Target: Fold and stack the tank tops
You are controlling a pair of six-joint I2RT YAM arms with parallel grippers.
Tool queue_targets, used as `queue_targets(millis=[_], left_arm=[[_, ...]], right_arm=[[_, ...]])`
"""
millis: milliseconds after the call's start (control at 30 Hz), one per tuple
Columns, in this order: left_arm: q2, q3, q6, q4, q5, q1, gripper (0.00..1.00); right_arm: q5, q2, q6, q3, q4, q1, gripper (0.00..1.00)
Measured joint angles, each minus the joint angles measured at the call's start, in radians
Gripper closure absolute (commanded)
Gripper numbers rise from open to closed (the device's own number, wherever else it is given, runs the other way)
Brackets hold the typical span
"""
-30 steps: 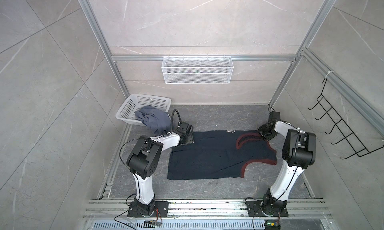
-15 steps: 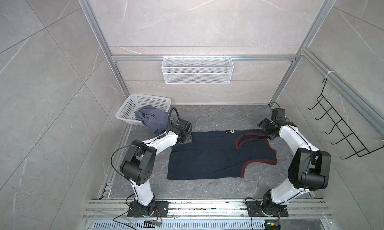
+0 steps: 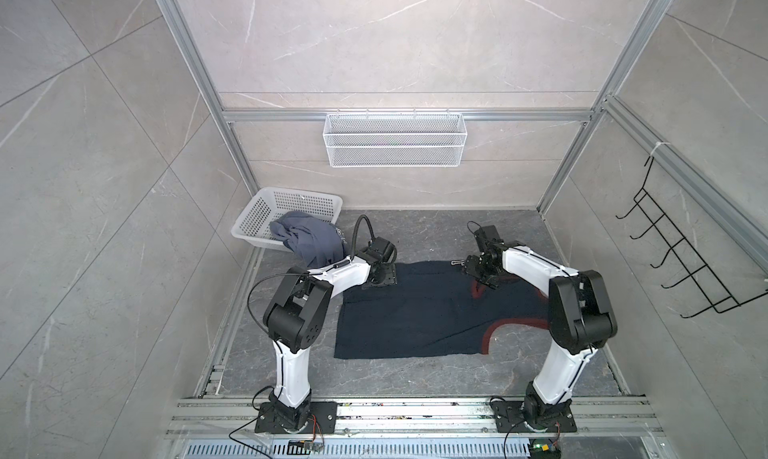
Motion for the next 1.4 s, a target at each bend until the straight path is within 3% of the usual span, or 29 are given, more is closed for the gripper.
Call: queue_targets(millis=[400,800,967,1100,1200,1400], left_arm=[[0.064,0.073,-0.024,0.024,0.0,0.006,0.25],[0.175,0.235,-0.043,0.039,0.024,0.038,0.25],[0.172,0.235,-0.046,0.028,0.022,0.038,0.23],[0.154,0.254,-0.023,-0.065,0.047,0.034,0.2],[0.085,0.236,-0.011,-0.136,0.052,0.029,0.19],[-0.288,0.007,-0.017,-0.174,0.019,0.024,0.19]], right_arm=[[0.051,0.18,-0.023,0.208,-0.098,-0.079,0.29],[0.029,0.394,-0.048,0.56,-0.167,-0.166,0.28],[0.026,0.406,-0.059,0.587,-0.185,-0.168,0.26],[0.005,0.332,-0.066,0.484,-0.171,-0.167,0.23],[-0.009,0.195,-0.068,0.342,-0.156,-0.162,0.22],[-0.05,-0.202,-0.051,-0.007,-0.088,-0.148,0.24]])
